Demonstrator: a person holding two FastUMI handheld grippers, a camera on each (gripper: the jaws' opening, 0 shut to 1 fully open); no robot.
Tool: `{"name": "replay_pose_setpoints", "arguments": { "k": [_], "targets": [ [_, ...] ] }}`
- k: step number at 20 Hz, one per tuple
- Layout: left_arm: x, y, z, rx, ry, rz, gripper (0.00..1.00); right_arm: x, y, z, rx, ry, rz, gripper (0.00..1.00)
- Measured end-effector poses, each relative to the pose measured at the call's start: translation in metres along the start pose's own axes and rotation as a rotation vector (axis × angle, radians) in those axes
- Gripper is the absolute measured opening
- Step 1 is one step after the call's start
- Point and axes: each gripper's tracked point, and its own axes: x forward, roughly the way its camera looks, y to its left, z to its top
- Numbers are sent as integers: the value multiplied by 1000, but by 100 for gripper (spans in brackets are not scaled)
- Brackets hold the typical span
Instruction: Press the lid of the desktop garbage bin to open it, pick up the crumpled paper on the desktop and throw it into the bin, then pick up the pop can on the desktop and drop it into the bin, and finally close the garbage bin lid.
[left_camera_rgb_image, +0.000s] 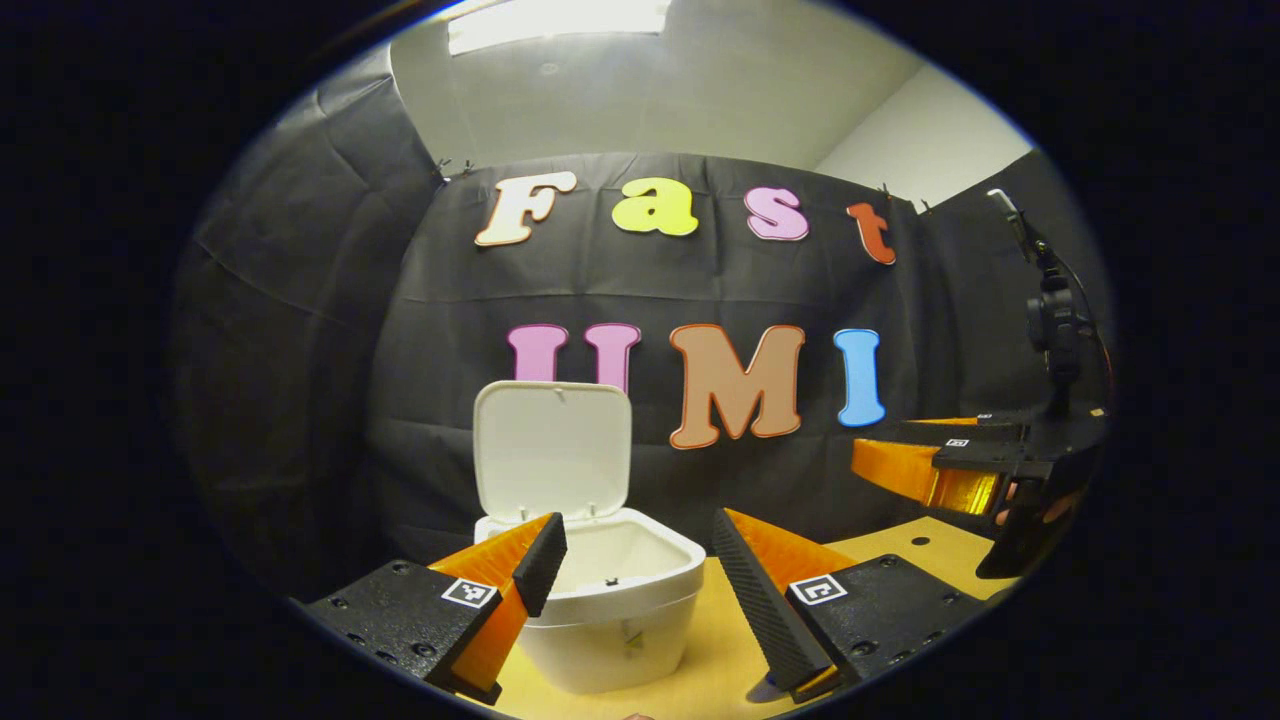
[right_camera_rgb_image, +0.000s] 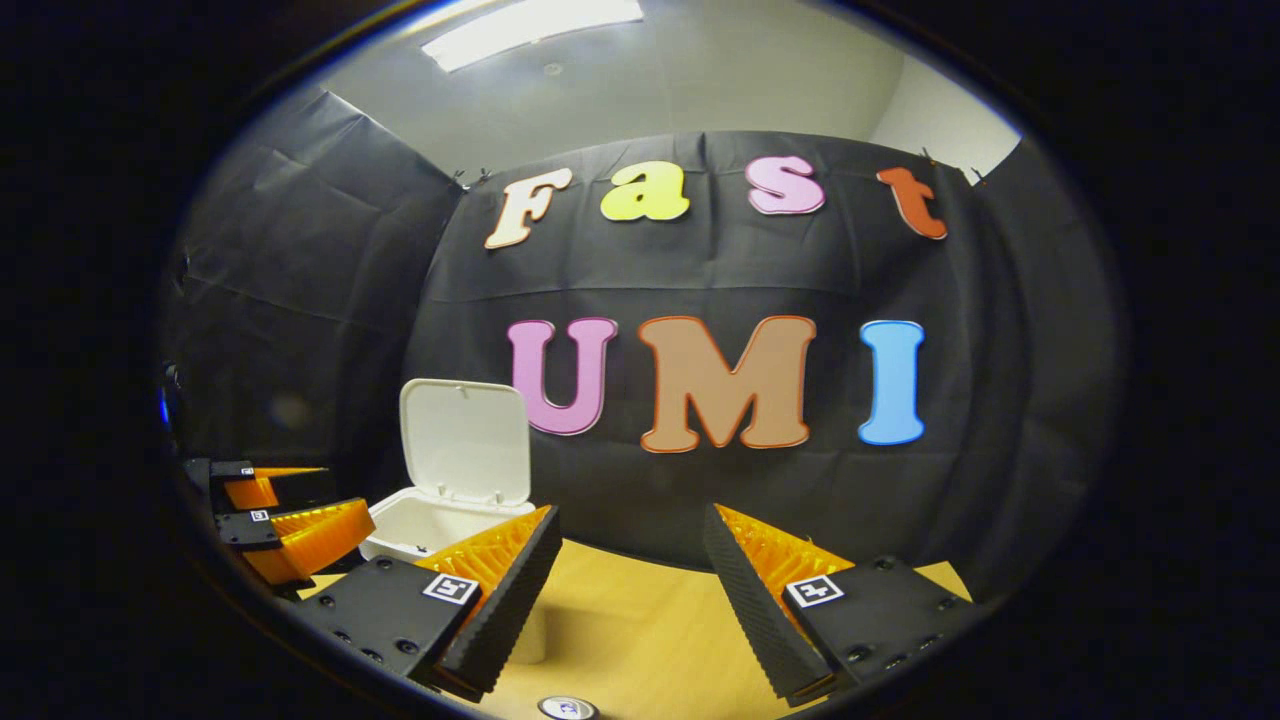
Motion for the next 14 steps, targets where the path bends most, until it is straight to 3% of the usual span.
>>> {"name": "replay_pose_setpoints", "arguments": {
  "k": [9,14],
  "targets": [
    [15,-97,-63,-51,160,-195,90,-66,-107,-28,37,55,-217,95],
    [16,-131,-120,-67,291,-252,90,-98,-147,-48,57,103,-308,95]
  ]
}}
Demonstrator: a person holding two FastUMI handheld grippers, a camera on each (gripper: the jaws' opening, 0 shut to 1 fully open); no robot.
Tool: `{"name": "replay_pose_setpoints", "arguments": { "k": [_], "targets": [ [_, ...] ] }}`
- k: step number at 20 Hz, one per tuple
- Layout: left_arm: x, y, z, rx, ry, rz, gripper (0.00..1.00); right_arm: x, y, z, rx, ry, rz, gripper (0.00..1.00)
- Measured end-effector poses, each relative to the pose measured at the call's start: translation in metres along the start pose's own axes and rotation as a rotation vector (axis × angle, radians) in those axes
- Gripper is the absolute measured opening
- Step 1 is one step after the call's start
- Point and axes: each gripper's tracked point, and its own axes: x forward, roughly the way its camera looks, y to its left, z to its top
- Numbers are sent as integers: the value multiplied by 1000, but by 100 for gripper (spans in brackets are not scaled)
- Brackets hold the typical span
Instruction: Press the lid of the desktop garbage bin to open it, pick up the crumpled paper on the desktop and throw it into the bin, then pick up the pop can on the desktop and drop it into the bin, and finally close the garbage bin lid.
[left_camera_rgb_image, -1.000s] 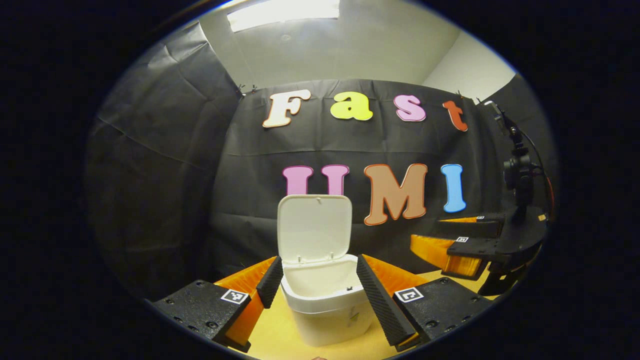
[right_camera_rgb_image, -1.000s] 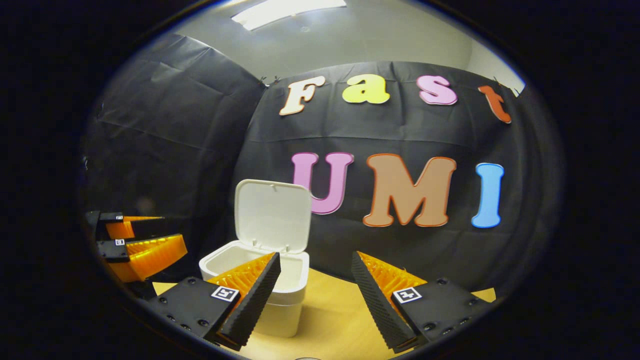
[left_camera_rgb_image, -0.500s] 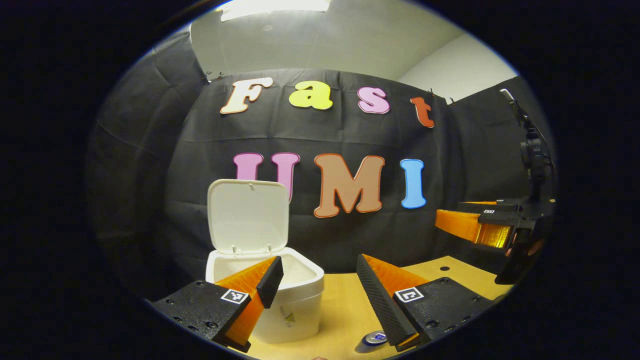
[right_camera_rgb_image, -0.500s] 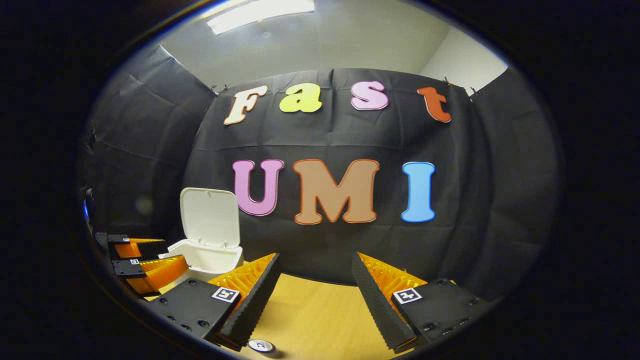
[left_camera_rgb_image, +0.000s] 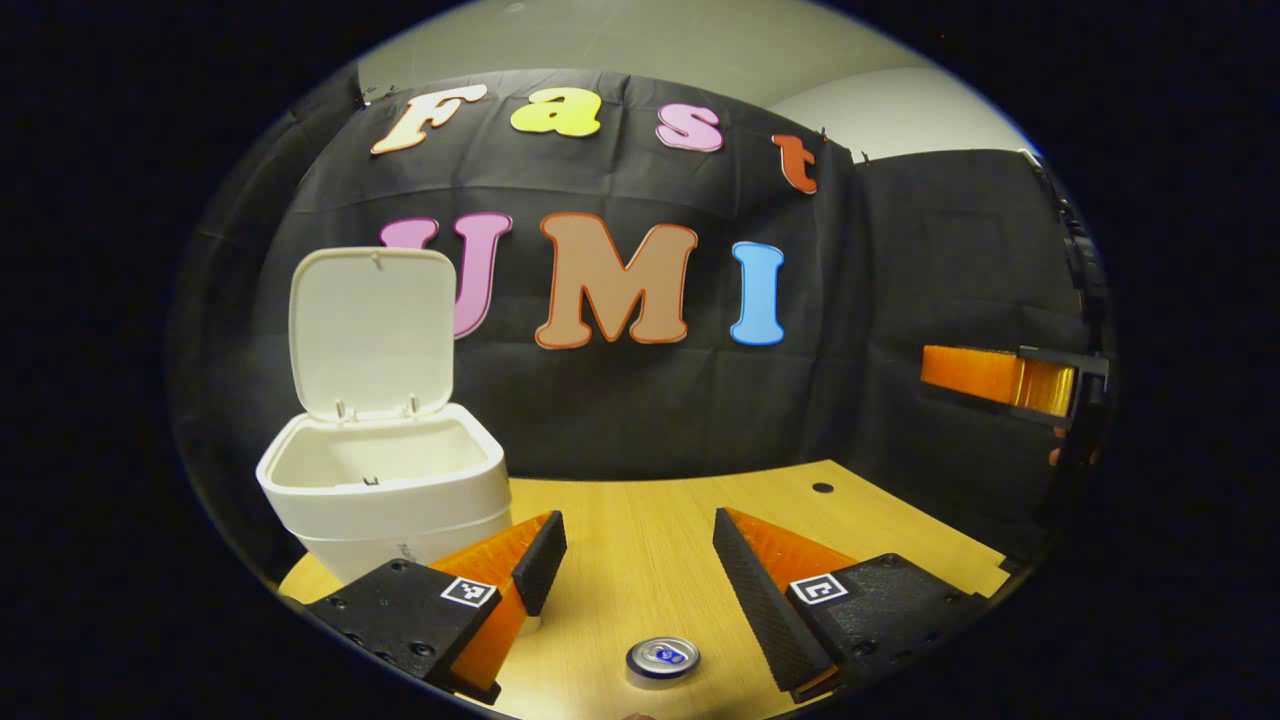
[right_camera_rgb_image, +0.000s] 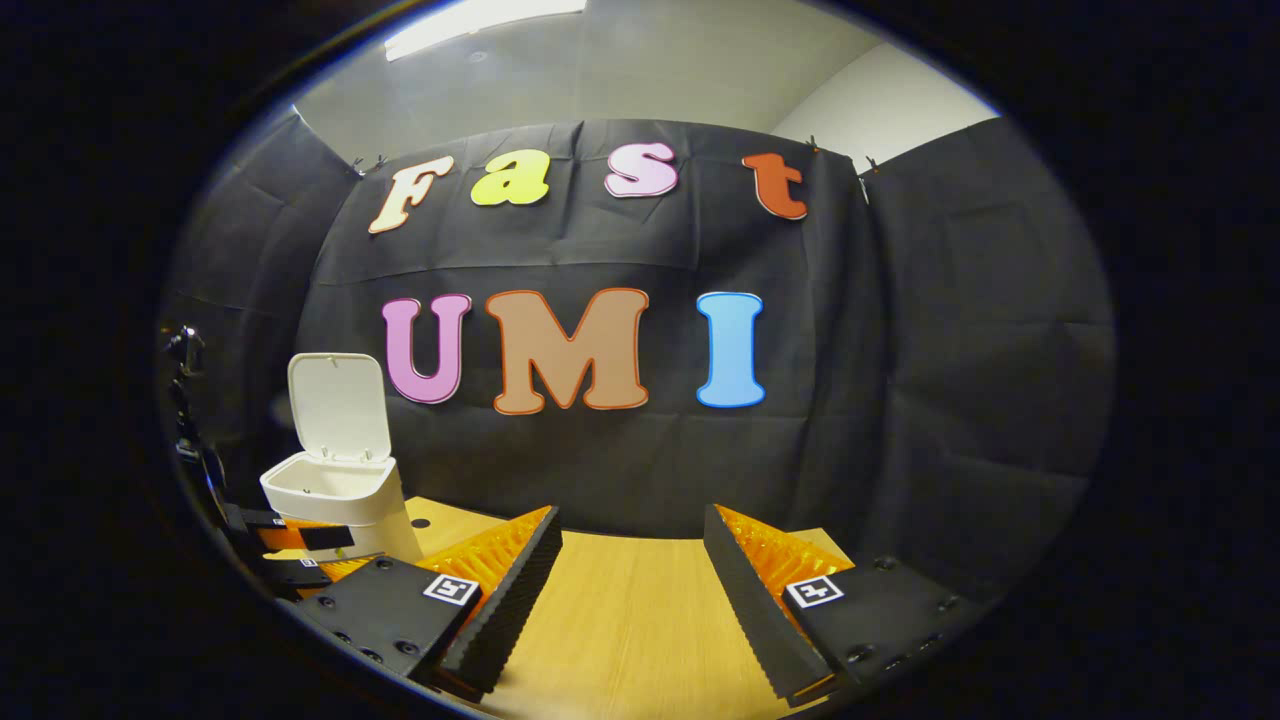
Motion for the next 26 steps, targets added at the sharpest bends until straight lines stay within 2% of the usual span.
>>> {"name": "replay_pose_setpoints", "arguments": {
  "k": [4,7,11,12,13,16,17,26],
  "targets": [
    [13,-14,-52,-32,126,-23,91,-11,-30,-10,-1,31,-53,95],
    [20,-14,-88,-50,205,-7,92,-20,-47,-19,-3,52,-86,95],
    [24,-10,-121,-14,261,20,93,-28,-64,-29,-12,86,-118,95],
    [26,-8,-129,-2,273,23,93,-29,-66,-31,-14,93,-124,91],
    [26,-7,-135,5,285,26,93,-31,-68,-34,-17,101,-129,91],
    [25,-4,-154,9,316,47,93,-35,-71,-40,-32,122,-137,100],
    [26,-3,-160,12,322,52,94,-37,-72,-42,-40,129,-140,95],
    [19,3,-229,14,481,72,94,-50,-81,-45,-89,154,-161,95]
  ]
}}
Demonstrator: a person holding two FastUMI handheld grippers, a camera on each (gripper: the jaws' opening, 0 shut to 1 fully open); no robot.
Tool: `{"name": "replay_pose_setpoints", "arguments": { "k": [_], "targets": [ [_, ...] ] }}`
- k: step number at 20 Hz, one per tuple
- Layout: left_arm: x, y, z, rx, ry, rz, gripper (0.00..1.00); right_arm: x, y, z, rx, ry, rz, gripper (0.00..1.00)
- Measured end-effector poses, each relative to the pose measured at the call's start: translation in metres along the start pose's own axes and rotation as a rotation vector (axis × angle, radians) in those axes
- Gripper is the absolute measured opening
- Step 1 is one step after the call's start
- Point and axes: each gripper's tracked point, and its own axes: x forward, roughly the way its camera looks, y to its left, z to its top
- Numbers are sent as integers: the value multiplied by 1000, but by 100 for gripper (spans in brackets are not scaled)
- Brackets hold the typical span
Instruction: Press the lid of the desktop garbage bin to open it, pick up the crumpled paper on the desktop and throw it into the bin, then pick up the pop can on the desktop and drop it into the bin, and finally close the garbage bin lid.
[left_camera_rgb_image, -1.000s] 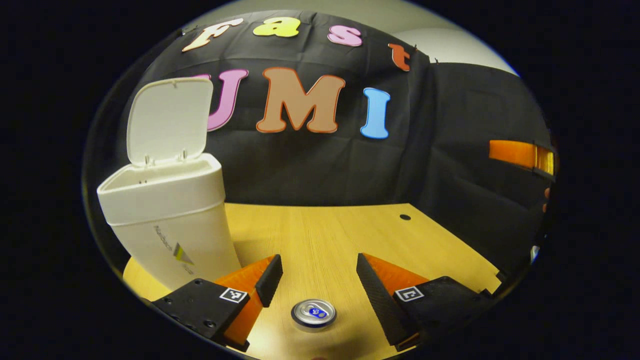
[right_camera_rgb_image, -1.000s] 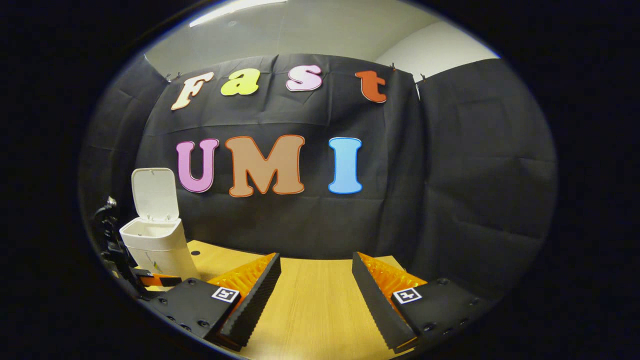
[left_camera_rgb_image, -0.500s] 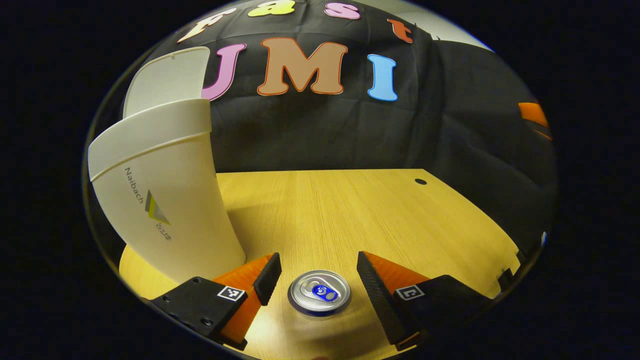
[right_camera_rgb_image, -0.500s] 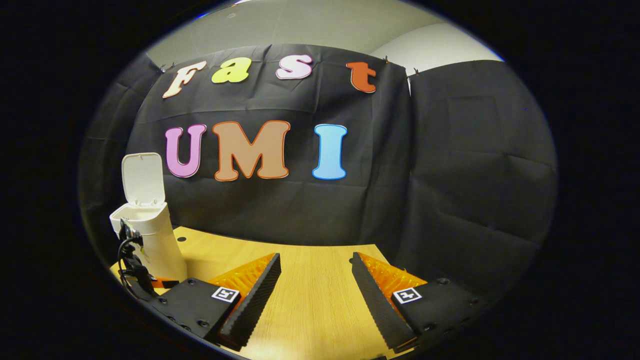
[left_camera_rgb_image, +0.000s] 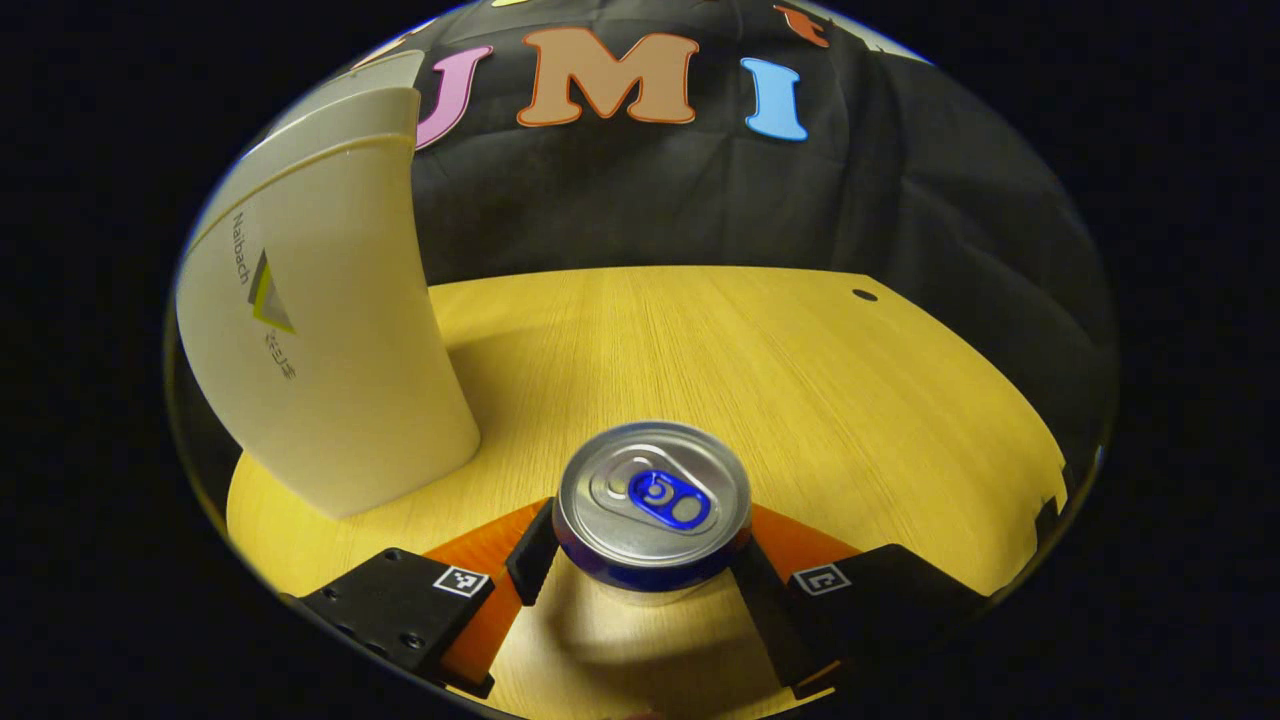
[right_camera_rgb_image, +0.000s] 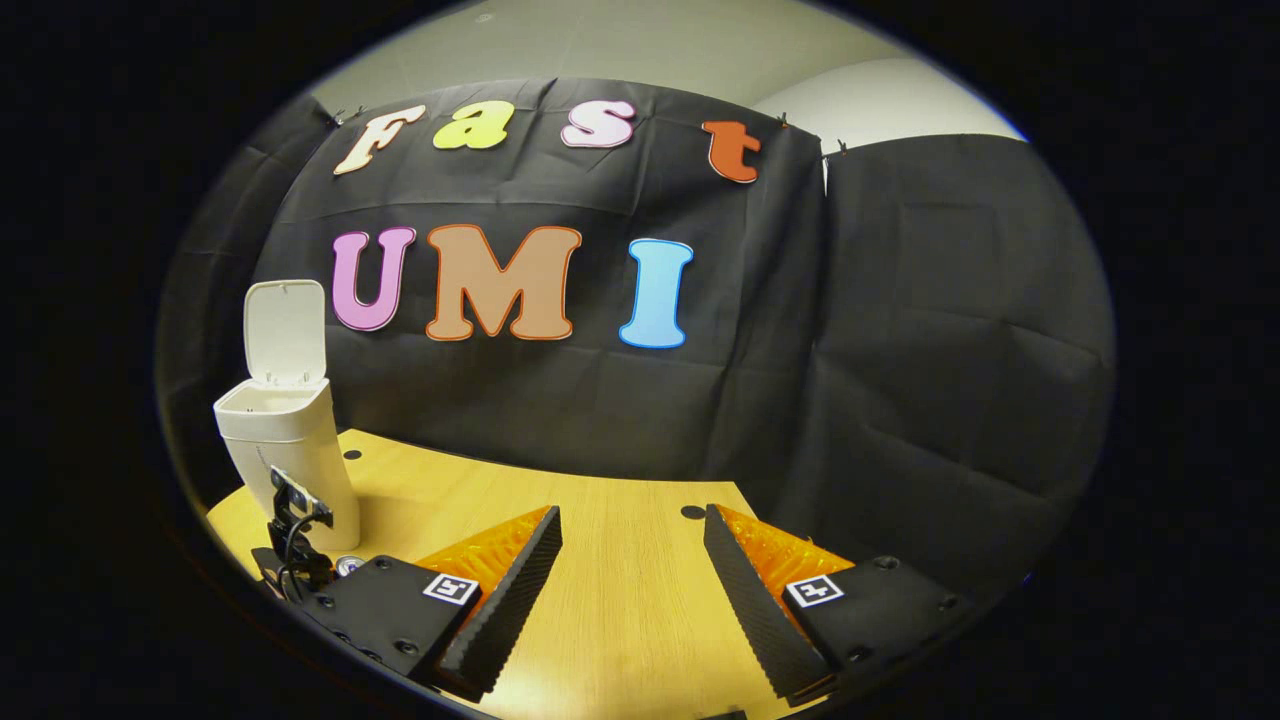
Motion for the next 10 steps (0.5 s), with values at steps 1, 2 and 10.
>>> {"name": "replay_pose_setpoints", "arguments": {
  "k": [1,2,10],
  "targets": [
    [1,1,0,-6,1,3,95,-1,-1,1,-5,0,-1,95],
    [1,1,1,-11,-3,4,95,-2,-1,2,-10,-1,-2,95],
    [-28,-8,73,42,-181,-25,80,5,10,2,6,-21,45,96]
  ]
}}
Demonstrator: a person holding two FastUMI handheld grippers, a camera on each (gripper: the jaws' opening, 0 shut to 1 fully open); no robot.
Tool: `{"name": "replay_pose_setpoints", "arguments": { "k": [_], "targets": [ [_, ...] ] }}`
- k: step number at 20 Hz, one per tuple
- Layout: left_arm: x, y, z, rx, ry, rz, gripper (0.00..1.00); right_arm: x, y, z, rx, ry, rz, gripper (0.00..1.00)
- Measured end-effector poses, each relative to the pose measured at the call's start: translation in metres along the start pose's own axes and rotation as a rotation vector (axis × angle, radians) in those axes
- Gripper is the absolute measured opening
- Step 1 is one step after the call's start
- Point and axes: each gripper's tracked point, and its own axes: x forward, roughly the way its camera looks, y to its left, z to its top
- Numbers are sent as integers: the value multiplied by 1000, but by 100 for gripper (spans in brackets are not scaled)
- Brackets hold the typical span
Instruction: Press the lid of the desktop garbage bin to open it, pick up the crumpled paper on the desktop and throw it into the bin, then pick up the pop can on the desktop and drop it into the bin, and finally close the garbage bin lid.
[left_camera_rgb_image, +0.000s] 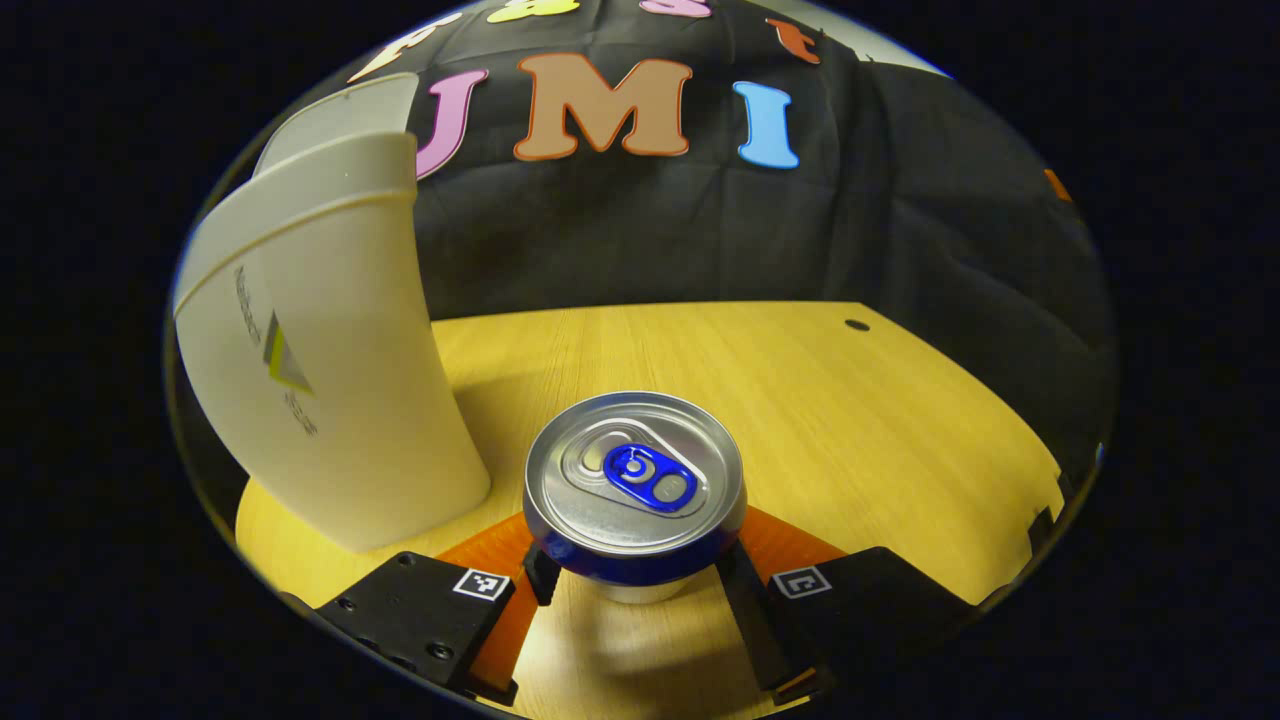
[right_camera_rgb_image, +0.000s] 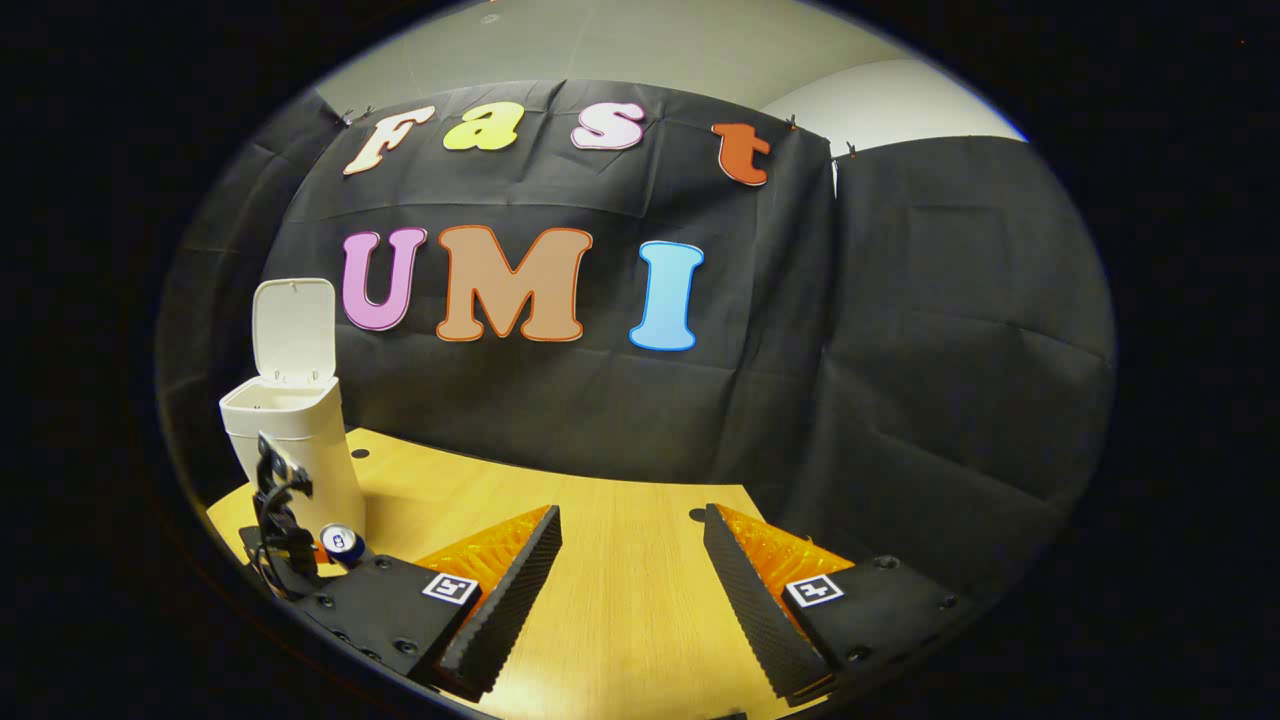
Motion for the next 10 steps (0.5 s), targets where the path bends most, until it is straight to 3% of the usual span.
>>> {"name": "replay_pose_setpoints", "arguments": {
  "k": [5,10],
  "targets": [
    [-24,-7,119,7,-255,-34,79,12,16,-1,30,-14,55,96],
    [-48,2,203,29,-408,1,78,19,23,-7,53,-20,117,96]
  ]
}}
